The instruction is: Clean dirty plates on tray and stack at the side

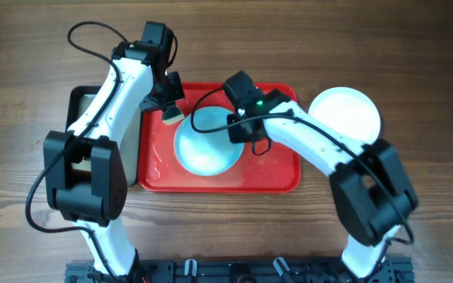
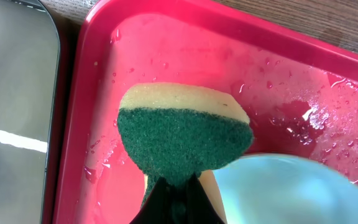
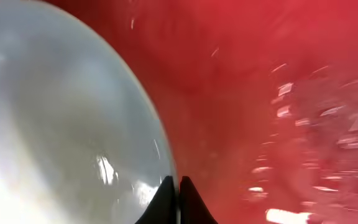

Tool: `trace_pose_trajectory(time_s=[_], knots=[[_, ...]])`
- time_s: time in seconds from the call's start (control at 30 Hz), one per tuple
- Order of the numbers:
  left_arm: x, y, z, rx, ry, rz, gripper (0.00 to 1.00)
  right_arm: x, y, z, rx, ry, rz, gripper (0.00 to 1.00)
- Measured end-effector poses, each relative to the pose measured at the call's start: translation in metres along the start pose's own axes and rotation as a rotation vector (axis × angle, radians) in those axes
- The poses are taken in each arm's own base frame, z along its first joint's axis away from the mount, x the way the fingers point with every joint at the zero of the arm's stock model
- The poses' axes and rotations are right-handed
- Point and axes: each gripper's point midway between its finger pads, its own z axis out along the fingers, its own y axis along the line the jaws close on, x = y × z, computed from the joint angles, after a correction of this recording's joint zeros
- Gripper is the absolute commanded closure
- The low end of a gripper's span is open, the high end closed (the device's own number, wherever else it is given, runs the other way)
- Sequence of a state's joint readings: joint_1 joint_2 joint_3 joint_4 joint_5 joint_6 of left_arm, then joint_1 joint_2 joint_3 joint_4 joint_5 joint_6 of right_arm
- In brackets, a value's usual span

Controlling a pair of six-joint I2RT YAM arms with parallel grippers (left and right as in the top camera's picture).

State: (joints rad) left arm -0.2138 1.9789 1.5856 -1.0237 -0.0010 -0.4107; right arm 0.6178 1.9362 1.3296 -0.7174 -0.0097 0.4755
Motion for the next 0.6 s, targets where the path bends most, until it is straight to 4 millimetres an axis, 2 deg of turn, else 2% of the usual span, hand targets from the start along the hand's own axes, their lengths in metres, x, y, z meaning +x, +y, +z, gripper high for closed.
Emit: trace_pose_trajectory(time_s=[0.07, 0.13, 0.33, 0.4, 0.47, 0.6], knots=[[0.000, 0.000, 0.000, 0.000, 0.000, 0.000, 0.96, 0.005, 0.005, 0.006, -0.044, 0.039, 0.018, 0.61], [0.000, 0.000, 0.000, 0.000, 0.000, 0.000, 0.96, -0.005, 0.011, 0.004, -0.127, 0.026, 0.009, 0.56], [0.000, 0.000, 0.000, 0.000, 0.000, 0.000, 0.96, -0.056, 0.017, -0.004, -0.307, -0.149, -0.199, 0.56], [0.000, 0.000, 0.000, 0.000, 0.000, 0.000, 0.96, -0.053, 0.022, 0.005, -0.324, -0.142, -0.264, 0.57], [0.000, 0.000, 0.000, 0.000, 0.000, 0.000, 0.96, -0.046, 0.024, 0.017, -0.335, -0.114, -0.293, 0.64], [0.000, 0.000, 0.000, 0.000, 0.000, 0.000, 0.96, -0.041, 0.027, 0.026, -0.351, -0.092, -0.303, 0.69]])
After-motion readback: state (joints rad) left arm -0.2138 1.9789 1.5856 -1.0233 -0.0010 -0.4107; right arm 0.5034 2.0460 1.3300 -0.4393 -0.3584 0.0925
